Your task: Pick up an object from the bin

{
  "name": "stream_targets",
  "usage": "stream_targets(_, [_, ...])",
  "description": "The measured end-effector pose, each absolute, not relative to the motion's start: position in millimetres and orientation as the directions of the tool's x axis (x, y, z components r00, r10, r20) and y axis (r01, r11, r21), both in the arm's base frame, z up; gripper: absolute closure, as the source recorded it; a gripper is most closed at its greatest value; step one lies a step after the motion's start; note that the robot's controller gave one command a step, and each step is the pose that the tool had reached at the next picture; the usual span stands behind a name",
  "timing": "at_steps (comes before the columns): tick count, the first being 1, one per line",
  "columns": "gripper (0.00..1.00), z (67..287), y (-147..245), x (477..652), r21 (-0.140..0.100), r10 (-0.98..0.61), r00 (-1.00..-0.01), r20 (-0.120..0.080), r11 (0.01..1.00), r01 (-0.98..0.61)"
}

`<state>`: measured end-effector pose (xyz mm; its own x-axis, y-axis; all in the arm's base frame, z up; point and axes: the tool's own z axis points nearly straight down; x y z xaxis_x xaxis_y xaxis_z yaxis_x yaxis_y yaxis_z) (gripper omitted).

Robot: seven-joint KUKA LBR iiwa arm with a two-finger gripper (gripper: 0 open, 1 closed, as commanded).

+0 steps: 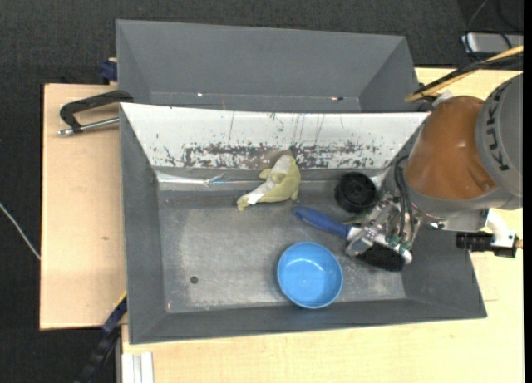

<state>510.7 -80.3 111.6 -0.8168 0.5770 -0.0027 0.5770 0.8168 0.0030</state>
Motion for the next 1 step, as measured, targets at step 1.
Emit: stream_targets(1, [1.00, 181.7, -80.0, 512.9, 0.005, 0.575, -0.818, -0.009, 0.818, 0.575])
